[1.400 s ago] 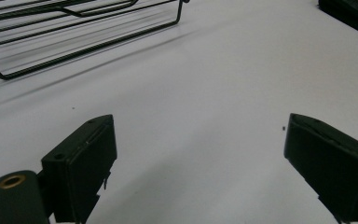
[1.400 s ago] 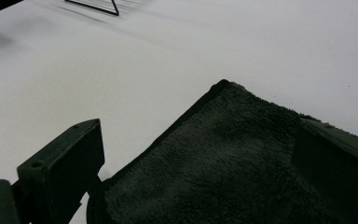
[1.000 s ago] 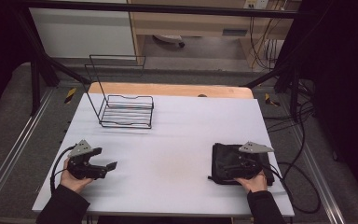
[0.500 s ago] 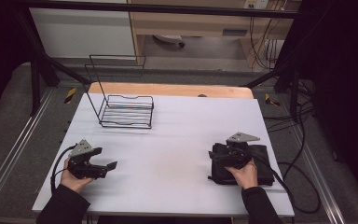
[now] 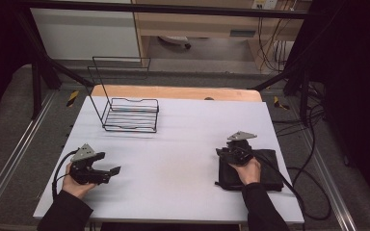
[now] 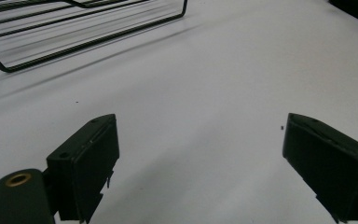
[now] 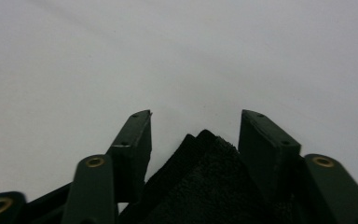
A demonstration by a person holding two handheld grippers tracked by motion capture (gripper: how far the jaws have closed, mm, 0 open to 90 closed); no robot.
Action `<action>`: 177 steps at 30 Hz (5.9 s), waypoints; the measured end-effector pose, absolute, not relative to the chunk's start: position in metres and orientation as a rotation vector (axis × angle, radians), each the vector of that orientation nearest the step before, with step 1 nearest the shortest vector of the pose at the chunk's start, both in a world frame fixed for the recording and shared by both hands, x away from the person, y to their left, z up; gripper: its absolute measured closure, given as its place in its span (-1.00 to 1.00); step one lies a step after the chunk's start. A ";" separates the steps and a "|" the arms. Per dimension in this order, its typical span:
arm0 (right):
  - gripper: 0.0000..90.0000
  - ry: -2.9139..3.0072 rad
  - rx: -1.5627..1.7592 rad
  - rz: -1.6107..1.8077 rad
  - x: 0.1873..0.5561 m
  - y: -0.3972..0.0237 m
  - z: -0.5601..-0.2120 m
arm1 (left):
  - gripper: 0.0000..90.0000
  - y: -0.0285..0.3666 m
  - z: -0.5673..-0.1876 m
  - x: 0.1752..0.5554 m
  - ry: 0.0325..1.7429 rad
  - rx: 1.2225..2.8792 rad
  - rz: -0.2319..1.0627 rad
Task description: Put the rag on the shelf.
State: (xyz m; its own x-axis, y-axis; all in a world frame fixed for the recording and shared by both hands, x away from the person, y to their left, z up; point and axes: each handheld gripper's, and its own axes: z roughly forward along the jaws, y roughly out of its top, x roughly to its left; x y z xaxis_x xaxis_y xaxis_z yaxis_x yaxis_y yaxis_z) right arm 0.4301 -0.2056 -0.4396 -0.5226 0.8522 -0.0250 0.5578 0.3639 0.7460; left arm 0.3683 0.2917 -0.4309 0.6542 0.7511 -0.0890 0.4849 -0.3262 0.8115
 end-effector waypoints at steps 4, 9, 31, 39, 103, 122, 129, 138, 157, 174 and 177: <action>0.28 2.229 1.210 0.914 0.432 -0.203 -0.446 | -0.76 0.291 -0.431 0.368 0.966 1.993 0.383; 0.49 2.235 1.217 0.878 0.434 -0.202 -0.448 | -0.76 0.292 -0.431 0.368 0.966 1.993 0.384; 0.84 2.233 1.142 0.941 0.427 -0.206 -0.434 | -0.75 0.292 -0.431 0.369 0.966 1.995 0.386; 0.84 2.273 1.058 0.996 0.422 -0.195 -0.427 | -0.75 0.292 -0.431 0.369 0.968 1.994 0.386; -0.17 2.571 0.761 1.189 0.412 -0.022 -0.427 | -0.74 0.292 -0.430 0.370 1.003 2.003 0.378; -0.83 2.366 1.080 1.080 0.411 -0.141 -0.414 | -0.74 0.246 -0.411 0.377 0.966 2.039 0.317; -0.80 2.295 1.188 1.075 0.405 -0.178 -0.421 | -0.51 0.198 -0.403 0.391 0.950 2.066 0.294; -0.18 2.213 1.363 1.122 0.401 -0.214 -0.436 | -0.13 0.150 -0.419 0.408 0.947 2.123 0.184; 0.54 2.257 1.467 1.089 0.399 -0.204 -0.449 | 0.49 0.146 -0.444 0.412 0.983 2.172 -0.018; 0.81 2.308 1.325 1.100 0.421 -0.180 -0.433 | 0.78 0.159 -0.432 0.380 1.020 2.173 -0.026; 0.81 2.324 1.281 1.120 0.428 -0.168 -0.430 | 0.78 0.165 -0.432 0.367 1.030 2.163 -0.020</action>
State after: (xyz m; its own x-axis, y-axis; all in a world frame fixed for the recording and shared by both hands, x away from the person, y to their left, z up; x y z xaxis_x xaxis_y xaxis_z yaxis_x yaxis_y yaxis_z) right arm 0.4279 -0.1681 -0.4304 -0.5773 0.8059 0.1316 0.6052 0.3140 0.7315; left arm 0.3674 0.1653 -0.4316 0.6792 0.6678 -0.3043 0.6789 -0.4142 0.6063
